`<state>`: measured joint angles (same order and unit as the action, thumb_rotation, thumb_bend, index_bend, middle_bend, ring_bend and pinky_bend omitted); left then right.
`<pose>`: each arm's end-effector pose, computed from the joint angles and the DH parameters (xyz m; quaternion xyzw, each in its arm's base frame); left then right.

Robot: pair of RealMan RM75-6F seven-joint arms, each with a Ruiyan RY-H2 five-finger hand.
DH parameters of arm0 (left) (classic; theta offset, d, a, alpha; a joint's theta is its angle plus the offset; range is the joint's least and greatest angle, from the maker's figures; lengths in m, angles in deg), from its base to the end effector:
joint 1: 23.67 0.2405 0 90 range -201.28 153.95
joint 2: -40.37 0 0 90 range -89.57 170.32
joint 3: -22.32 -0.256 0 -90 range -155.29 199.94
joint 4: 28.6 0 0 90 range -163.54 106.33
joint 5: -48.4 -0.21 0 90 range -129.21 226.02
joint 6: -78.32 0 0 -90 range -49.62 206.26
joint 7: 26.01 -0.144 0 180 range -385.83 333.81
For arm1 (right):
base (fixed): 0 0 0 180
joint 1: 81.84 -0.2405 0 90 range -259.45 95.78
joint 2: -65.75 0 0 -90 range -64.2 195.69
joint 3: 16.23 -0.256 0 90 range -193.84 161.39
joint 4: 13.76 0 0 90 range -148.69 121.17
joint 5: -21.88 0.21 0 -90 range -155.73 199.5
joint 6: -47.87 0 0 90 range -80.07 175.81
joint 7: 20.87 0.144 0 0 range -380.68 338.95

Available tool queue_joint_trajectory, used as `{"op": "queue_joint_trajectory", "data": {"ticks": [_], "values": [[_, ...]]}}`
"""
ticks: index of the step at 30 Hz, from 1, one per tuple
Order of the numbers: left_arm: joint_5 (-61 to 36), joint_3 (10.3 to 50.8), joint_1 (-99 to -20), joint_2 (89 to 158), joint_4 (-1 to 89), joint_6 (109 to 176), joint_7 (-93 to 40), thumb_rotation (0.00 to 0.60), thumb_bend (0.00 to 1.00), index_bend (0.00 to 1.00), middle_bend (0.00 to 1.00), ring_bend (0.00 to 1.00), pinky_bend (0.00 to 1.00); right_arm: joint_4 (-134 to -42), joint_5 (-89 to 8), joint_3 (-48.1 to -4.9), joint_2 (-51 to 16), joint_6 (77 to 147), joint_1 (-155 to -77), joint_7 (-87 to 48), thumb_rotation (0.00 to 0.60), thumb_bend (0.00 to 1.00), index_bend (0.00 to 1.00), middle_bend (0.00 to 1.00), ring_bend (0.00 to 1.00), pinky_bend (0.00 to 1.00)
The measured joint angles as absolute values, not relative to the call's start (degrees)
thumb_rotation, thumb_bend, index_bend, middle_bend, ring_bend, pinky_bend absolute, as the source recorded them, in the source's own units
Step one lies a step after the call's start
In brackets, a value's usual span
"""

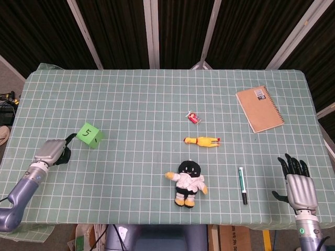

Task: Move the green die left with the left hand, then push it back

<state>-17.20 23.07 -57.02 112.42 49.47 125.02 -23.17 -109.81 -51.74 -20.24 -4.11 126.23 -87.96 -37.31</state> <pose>-0.3084 0.3218 0.0745 -0.6883 -0.4945 -0.2430 0.4719 -0.3156 -0.1866 0.1159 0.5902 -0.4298 0.2892 0.6191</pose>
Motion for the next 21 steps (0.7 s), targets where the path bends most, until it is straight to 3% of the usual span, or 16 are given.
{"op": "queue_joint_trajectory", "data": {"ticks": [21], "values": [[-23.79,22.61,-56.07,112.54,51.58,126.03,-21.48,0.6,0.84,0.1,0.76,0.63,0.73,-109.84,-51.49,-20.31,-4.14,126.24,-87.99,-37.47,0.6,0.15,0.12,0.01,0.06,0.03]]}}
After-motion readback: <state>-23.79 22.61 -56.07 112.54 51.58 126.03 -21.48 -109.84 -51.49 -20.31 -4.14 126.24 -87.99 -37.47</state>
